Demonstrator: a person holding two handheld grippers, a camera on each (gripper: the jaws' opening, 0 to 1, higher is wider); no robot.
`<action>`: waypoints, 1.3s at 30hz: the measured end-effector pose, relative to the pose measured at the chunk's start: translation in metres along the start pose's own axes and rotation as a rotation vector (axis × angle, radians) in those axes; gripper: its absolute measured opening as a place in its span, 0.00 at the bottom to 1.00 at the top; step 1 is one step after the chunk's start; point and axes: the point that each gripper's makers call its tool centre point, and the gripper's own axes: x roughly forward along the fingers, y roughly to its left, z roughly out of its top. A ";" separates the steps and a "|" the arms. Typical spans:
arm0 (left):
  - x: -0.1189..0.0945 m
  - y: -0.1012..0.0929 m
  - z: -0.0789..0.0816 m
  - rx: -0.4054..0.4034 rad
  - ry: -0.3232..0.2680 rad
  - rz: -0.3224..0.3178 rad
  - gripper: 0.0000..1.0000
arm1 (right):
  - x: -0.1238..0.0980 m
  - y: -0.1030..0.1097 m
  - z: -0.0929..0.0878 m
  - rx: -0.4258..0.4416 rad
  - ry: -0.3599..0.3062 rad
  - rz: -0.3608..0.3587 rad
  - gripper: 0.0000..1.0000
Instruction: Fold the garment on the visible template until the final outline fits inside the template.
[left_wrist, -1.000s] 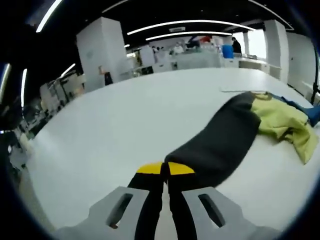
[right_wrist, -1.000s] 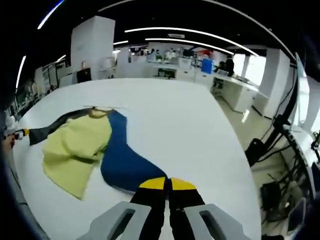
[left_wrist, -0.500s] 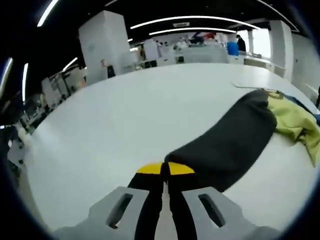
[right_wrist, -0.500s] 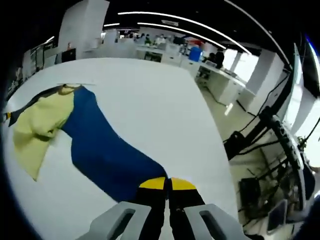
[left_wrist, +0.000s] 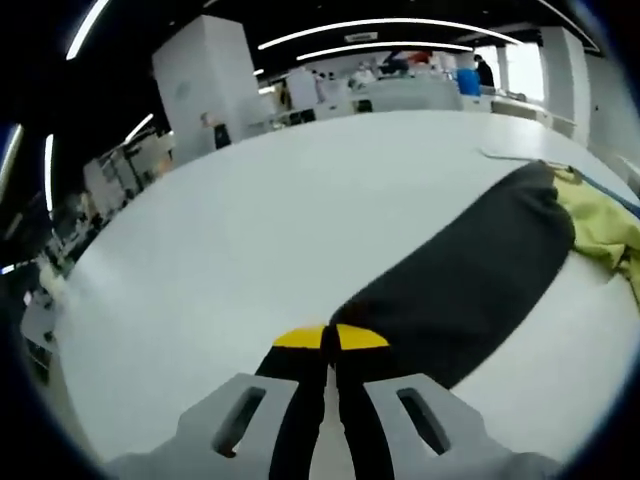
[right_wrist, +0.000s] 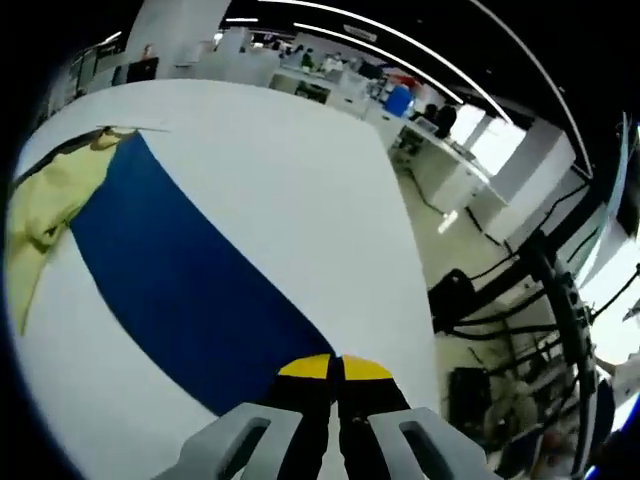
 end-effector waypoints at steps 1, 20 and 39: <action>0.001 0.001 0.001 0.000 0.000 0.002 0.00 | 0.003 -0.002 0.000 0.007 0.004 -0.003 0.00; -0.014 -0.018 0.040 0.071 -0.097 -0.043 0.26 | -0.013 0.028 0.022 0.221 -0.055 0.106 0.34; -0.060 -0.121 0.056 0.083 -0.184 -0.356 0.53 | -0.072 0.135 0.056 0.168 -0.158 0.421 0.66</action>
